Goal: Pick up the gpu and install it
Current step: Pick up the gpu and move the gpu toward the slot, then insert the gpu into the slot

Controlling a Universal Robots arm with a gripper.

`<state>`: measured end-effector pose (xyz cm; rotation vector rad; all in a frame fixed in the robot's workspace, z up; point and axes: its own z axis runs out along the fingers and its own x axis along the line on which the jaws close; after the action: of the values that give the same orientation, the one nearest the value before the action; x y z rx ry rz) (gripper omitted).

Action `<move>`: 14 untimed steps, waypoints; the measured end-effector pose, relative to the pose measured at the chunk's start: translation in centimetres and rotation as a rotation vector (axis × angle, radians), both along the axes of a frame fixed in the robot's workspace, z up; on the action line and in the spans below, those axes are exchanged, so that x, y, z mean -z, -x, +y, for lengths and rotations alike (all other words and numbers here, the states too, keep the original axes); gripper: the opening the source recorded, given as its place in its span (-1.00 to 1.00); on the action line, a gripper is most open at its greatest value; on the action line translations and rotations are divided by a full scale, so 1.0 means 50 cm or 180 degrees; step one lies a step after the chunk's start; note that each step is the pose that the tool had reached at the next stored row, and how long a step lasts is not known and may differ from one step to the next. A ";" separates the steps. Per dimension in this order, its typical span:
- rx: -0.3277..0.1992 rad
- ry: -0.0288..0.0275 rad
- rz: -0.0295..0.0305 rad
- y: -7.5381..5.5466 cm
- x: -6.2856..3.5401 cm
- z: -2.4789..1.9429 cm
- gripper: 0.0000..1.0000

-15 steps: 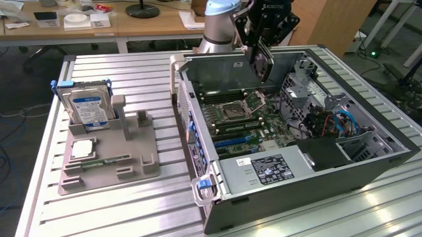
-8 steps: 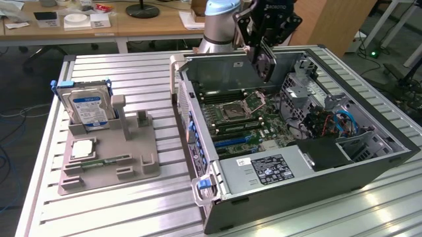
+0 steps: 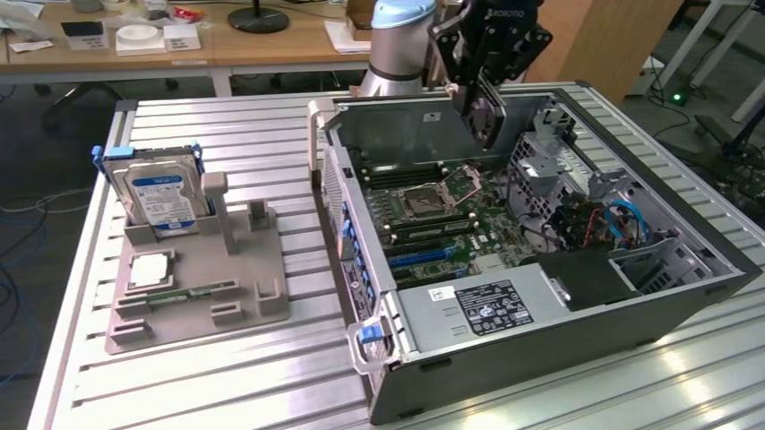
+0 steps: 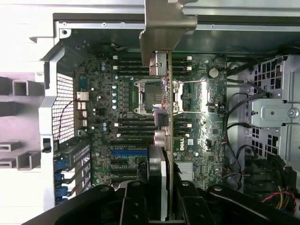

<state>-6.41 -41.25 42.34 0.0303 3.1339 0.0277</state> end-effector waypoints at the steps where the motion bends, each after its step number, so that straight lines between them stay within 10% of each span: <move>1: 0.0000 0.0000 0.0000 -0.002 0.000 0.0000 -0.44; 14: 0.0000 0.0000 0.0000 -0.020 0.002 0.0000 -0.44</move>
<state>-5.43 -41.25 42.23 0.0302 3.1339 0.0276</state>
